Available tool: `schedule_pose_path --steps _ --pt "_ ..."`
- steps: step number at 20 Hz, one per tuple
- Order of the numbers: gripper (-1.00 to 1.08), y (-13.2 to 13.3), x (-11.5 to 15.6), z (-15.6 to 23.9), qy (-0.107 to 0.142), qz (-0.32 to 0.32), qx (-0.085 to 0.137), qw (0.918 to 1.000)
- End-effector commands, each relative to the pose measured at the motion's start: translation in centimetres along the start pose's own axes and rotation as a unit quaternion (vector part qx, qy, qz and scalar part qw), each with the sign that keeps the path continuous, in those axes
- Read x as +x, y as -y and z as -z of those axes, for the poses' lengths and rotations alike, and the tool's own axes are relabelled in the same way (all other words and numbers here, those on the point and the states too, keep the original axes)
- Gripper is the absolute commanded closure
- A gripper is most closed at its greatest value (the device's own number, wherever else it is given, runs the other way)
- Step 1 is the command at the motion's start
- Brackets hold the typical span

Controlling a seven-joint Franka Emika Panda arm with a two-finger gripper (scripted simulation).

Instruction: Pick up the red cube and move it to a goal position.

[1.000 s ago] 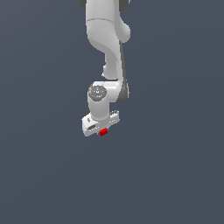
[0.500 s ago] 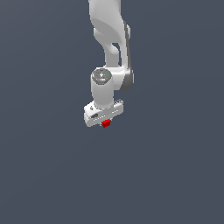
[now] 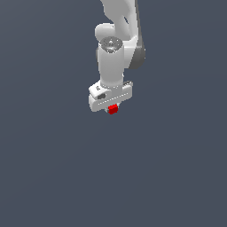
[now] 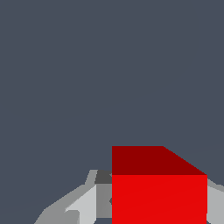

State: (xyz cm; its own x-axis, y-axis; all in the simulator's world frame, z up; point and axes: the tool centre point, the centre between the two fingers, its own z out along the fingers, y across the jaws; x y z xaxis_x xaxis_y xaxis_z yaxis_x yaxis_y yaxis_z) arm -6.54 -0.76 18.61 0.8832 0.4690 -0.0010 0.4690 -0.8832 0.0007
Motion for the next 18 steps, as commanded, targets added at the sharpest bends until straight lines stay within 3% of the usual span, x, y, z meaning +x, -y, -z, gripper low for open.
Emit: schedule_pose_path --steps 1,10,18 --pt "1.08 1.0 -0.3 2.3 0.0 0.0 0.0 1.0" --pt "1.08 3.4 -0.9 8.4 0.0 0.0 0.0 1.0" --pt "1.08 4.1 -0.9 10.4 0.0 0.0 0.0 1.0"
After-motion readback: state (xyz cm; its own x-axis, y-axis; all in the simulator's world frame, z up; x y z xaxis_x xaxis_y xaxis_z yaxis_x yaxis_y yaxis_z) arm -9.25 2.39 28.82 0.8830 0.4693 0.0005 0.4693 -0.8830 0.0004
